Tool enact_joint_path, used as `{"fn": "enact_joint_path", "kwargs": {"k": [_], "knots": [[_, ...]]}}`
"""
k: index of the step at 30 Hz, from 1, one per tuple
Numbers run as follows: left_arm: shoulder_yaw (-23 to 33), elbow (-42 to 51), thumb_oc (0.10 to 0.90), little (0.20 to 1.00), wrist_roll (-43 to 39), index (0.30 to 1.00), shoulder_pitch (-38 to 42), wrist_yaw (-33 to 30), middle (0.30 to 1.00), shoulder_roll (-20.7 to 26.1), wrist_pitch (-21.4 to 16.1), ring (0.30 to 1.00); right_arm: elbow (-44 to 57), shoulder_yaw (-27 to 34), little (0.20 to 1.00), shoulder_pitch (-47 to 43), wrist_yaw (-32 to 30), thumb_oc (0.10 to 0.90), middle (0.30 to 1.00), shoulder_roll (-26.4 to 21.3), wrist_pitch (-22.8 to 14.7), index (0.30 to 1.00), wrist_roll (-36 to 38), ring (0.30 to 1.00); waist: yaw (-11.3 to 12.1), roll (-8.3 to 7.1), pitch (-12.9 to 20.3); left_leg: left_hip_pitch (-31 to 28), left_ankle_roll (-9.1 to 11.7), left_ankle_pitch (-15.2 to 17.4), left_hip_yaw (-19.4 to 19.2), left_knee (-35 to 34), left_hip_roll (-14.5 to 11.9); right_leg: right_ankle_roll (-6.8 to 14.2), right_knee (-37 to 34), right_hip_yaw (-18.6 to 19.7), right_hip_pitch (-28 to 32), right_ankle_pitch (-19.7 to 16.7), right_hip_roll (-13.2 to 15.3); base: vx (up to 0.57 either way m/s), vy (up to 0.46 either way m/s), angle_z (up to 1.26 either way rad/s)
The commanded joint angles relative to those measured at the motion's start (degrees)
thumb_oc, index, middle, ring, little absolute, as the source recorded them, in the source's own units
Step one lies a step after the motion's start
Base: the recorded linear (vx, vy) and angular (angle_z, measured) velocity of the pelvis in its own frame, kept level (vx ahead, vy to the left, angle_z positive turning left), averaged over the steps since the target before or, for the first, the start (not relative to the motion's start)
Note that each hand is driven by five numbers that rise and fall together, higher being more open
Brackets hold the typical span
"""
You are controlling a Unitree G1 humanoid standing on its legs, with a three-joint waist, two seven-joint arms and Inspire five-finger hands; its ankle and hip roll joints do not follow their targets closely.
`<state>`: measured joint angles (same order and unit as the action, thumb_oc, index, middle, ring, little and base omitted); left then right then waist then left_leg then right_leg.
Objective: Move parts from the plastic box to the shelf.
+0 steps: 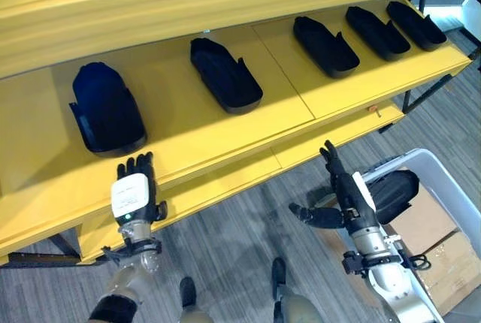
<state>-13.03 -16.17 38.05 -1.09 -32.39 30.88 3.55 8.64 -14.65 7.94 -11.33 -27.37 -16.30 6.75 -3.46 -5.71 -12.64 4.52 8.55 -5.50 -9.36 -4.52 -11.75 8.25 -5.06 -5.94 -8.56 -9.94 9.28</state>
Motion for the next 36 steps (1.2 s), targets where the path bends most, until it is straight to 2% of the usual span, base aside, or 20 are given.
{"fn": "enact_joint_path", "kwargs": {"k": [1,6,8,10,13,16,17,18,21,23,25,27,28,29,30,31,32,33,35,36], "knots": [[-4.29,5.11,0.900,1.000,-6.38,1.000,-0.69,7.71,1.000,0.94,-11.86,1.000,6.13,4.82,1.000,-4.78,-2.49,0.900,1.000,0.20,-5.74,1.000,-1.88,1.000,0.02,-0.38,2.24,-3.70,-2.02,3.04,0.26,-0.48,-0.75,1.87,0.06,-2.68,3.38,1.03,2.39,-0.01,-0.025,0.07],[-5.40,13.64,0.900,1.000,-19.75,1.000,-5.25,15.33,1.000,1.46,-18.12,1.000,6.79,6.21,1.000,-3.99,-2.09,0.900,1.000,-0.20,-5.88,1.000,-1.14,1.000,-0.24,1.31,3.84,-4.39,-1.67,2.48,0.23,-0.48,-1.15,1.73,0.06,-2.90,4.54,1.42,2.05,-0.01,-0.043,0.04],[-5.14,14.34,0.900,1.000,-21.10,1.000,-5.96,15.95,1.000,1.66,-18.15,1.000,6.87,6.22,1.000,-3.82,-1.98,0.900,1.000,-0.22,-5.88,1.000,-0.93,1.000,-0.29,1.42,3.94,-4.48,-1.60,2.49,0.28,-0.48,-1.27,1.67,0.06,-2.95,4.69,1.46,1.94,-0.01,-0.044,-0.01],[-5.57,16.03,0.900,1.000,-34.89,1.000,-6.84,20.16,1.000,0.29,-19.26,1.000,6.90,7.03,1.000,-3.03,-1.86,0.900,1.000,0.17,-5.85,1.000,0.90,1.000,-0.94,2.54,5.20,-4.71,-1.08,1.73,0.27,-0.48,-1.94,1.47,0.06,-3.15,5.43,1.81,1.48,0.00,-0.068,-0.02],[-5.02,17.67,0.900,1.000,-45.51,1.000,-7.35,23.52,1.000,-1.16,-20.14,1.000,6.48,7.68,1.000,-1.86,-1.26,0.900,1.000,0.59,-5.63,1.000,1.93,1.000,-1.59,3.47,6.26,-4.74,-0.48,0.70,0.39,-0.48,-2.73,1.09,0.06,-3.41,6.10,2.35,0.82,-0.01,-0.064,-0.01],[-5.00,17.69,0.900,1.000,-45.53,1.000,-7.36,23.54,1.000,-1.14,-20.12,1.000,6.49,7.67,1.000,-1.85,-1.26,0.900,1.000,0.59,-5.63,1.000,1.94,1.000,-1.61,3.48,6.27,-4.73,-0.47,0.69,0.41,-0.48,-2.75,1.08,0.06,-3.43,6.10,2.35,0.81,0.00,-0.039,-0.01],[-3.73,18.78,0.900,1.000,-52.74,1.000,-7.35,25.59,1.000,-2.79,-20.34,1.000,6.19,8.56,1.000,-0.80,-1.05,0.900,1.000,1.14,-5.73,1.000,2.72,1.000,-2.13,4.32,7.00,-4.92,0.33,-0.27,0.58,-0.48,-3.74,0.51,0.06,-3.44,7.01,3.32,-0.07,-0.04,-0.209,-0.01],[-1.77,20.27,0.900,1.000,-59.15,1.000,-6.14,28.00,1.000,-4.71,-20.74,1.000,6.55,10.39,1.000,0.25,-0.83,0.900,1.000,2.07,-6.38,1.000,4.55,1.000,-3.14,5.63,8.07,-4.38,2.23,-4.59,0.83,-0.48,-5.93,-0.77,0.06,-3.54,7.65,4.44,-1.87,-0.04,-0.244,0.09],[-0.61,20.49,0.900,1.000,-63.80,1.000,-4.66,29.77,1.000,-7.36,-21.20,1.000,8.09,12.86,1.000,1.90,-0.21,0.900,1.000,1.60,-6.81,1.000,4.66,1.000,-4.57,6.79,7.80,-4.85,3.67,-12.17,0.52,-0.48,-9.35,-3.64,0.16,-2.77,9.98,6.89,-5.14,-0.02,-0.246,0.18],[-0.28,21.51,0.900,1.000,-63.78,1.000,-4.71,29.82,1.000,-7.85,-20.99,1.000,8.29,13.47,1.000,2.34,0.11,0.900,1.000,1.27,-6.84,1.000,4.35,1.000,-4.47,6.35,7.26,-4.74,3.17,-15.00,1.89,1.68,-9.95,-4.87,0.07,-1.75,10.79,7.25,-6.25,0.00,-0.231,0.13],[-0.37,22.04,0.900,1.000,-63.83,1.000,-3.86,30.11,1.000,-8.31,-20.90,1.000,7.46,13.20,1.000,1.51,0.24,0.900,1.000,1.14,-6.93,1.000,4.63,1.000,-3.98,4.81,6.53,-2.21,1.10,-13.56,5.67,7.73,-7.80,-5.77,0.06,-0.36,10.95,7.30,-6.72,-0.04,-0.236,-0.10],[-0.23,22.88,0.900,1.000,-62.78,1.000,-4.11,30.33,1.000,-8.18,-20.76,1.000,7.32,13.08,1.000,1.31,0.79,0.900,1.000,1.18,-6.58,1.000,4.81,1.000,-3.94,3.69,6.74,-1.40,-1.00,-10.25,4.81,9.78,-5.26,-6.04,0.06,0.10,11.24,7.26,-6.84,0.02,-0.175,-0.26],[-0.05,23.47,0.900,1.000,-62.11,1.000,-4.31,30.50,1.000,-7.94,-20.71,1.000,7.19,12.89,1.000,1.17,0.94,0.900,1.000,1.25,-6.47,1.000,4.83,1.000,-3.19,2.95,6.77,-0.70,-2.67,-6.93,5.40,9.66,-2.16,-5.86,0.06,0.89,11.37,7.32,-6.43,0.04,-0.079,-0.26],[-0.05,23.50,0.900,1.000,-62.10,1.000,-4.31,30.49,1.000,-7.88,-20.69,1.000,7.19,12.90,1.000,1.15,0.94,0.900,1.000,1.31,-6.46,1.000,4.82,1.000,-3.10,2.81,6.91,-0.48,-2.83,-7.01,5.25,9.73,-1.99,-5.77,0.06,1.01,11.13,7.20,-6.25,0.10,-0.054,-0.39],[0.65,23.65,0.900,1.000,-61.62,1.000,-5.14,30.10,1.000,-8.08,-20.81,1.000,6.45,11.78,1.000,-0.13,1.46,0.900,1.000,1.76,-6.11,1.000,5.03,1.000,-1.53,1.97,6.71,1.16,-4.90,-1.61,8.58,7.71,4.11,-5.30,0.06,2.76,11.00,6.70,-6.06,0.10,-0.029,-0.48],[1.21,23.55,0.900,1.000,-61.13,1.000,-5.93,30.10,1.000,-7.93,-20.89,1.000,5.74,11.34,1.000,-0.88,1.83,0.900,1.000,1.53,-5.87,1.000,4.71,1.000,-0.46,1.79,6.64,2.03,-5.50,-1.05,10.83,6.72,6.97,-5.11,0.06,4.61,10.89,6.18,-6.38,0.10,-0.036,-0.48],[1.21,23.55,0.900,1.000,-61.13,1.000,-5.93,30.10,1.000,-7.92,-20.89,1.000,5.73,11.33,1.000,-0.89,1.82,0.900,1.000,1.54,-5.87,1.000,4.71,1.000,-0.45,1.78,6.68,2.07,-5.51,-1.07,10.81,6.70,6.98,-5.10,0.06,4.63,10.83,6.17,-6.38,0.06,-0.013,-0.68],[1.63,23.52,0.900,1.000,-60.41,1.000,-6.52,29.76,1.000,-8.00,-21.02,1.000,5.27,10.96,1.000,-1.56,1.98,0.900,1.000,1.38,-5.40,1.000,3.73,1.000,0.60,1.75,6.45,3.29,-5.63,-1.18,13.10,6.13,9.57,-4.87,0.06,5.69,10.80,5.74,-6.84,0.08,-0.039,-1.14],[2.26,22.67,0.900,1.000,-60.40,1.000,-6.94,28.60,1.000,-8.51,-21.32,1.000,2.24,9.33,1.000,-4.11,1.57,0.900,1.000,2.30,-4.97,1.000,3.92,1.000,3.79,2.57,5.44,7.23,-6.80,-3.20,22.69,5.24,18.08,-4.90,0.10,10.79,10.57,4.94,-9.50,0.16,-0.026,-1.52],[2.65,22.80,0.900,1.000,-60.48,1.000,-8.39,28.90,1.000,-8.66,-21.19,1.000,2.11,8.70,1.000,-4.77,2.45,0.900,1.000,2.50,-4.59,1.000,3.78,1.000,3.91,3.16,5.32,5.80,-7.87,-2.20,25.56,4.48,19.34,-5.11,0.33,15.02,10.44,5.06,-11.13,0.09,0.022,-1.88]]}}
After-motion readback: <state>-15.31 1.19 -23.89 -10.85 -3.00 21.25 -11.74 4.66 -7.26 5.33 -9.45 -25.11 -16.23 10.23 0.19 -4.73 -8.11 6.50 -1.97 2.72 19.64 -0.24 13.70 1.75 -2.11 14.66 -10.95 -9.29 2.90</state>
